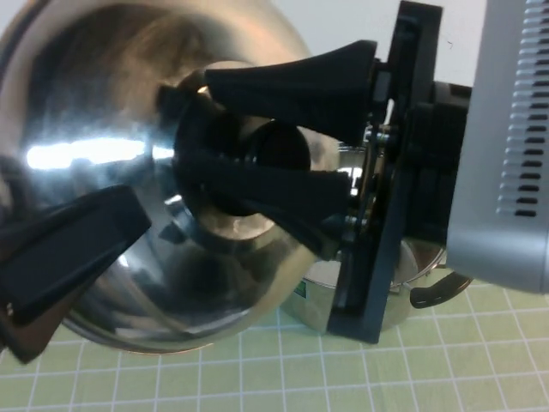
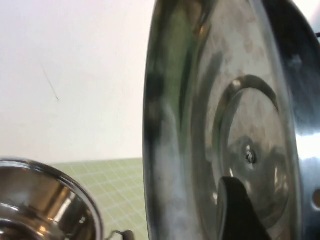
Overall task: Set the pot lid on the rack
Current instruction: Hand over the pot lid, then place the pot lid on the pot rack
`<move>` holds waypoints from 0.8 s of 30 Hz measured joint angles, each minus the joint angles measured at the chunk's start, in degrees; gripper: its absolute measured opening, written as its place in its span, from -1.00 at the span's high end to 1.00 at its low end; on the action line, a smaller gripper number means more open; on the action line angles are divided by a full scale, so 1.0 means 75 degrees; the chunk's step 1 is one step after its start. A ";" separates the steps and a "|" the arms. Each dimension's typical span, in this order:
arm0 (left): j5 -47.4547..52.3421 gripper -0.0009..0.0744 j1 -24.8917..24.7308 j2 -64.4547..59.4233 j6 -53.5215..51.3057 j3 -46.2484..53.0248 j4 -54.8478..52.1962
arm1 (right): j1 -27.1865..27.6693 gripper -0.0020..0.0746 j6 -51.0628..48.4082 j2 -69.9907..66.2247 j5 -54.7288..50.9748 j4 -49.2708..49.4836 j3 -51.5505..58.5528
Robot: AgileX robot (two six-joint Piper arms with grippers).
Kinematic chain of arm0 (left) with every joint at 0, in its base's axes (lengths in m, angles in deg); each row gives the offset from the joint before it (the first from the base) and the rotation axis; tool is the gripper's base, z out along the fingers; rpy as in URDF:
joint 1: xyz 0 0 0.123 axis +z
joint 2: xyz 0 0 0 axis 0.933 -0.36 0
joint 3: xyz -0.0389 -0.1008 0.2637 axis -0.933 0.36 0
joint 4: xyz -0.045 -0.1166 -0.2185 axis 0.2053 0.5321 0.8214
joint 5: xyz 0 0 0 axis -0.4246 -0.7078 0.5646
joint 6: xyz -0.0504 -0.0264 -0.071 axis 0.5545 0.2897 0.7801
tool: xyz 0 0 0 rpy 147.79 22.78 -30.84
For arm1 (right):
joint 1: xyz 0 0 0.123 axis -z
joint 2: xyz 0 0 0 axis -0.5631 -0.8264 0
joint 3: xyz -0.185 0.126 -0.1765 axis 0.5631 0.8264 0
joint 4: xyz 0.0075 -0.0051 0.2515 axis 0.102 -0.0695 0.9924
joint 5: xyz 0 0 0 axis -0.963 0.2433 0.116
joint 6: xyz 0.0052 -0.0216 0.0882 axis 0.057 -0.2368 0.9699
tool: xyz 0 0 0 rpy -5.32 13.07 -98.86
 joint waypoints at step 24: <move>0.1461 0.94 0.0094 -0.1283 -0.0833 -0.0051 0.0358 | -0.0062 0.78 0.0626 0.0405 -0.0053 -0.0805 -0.0044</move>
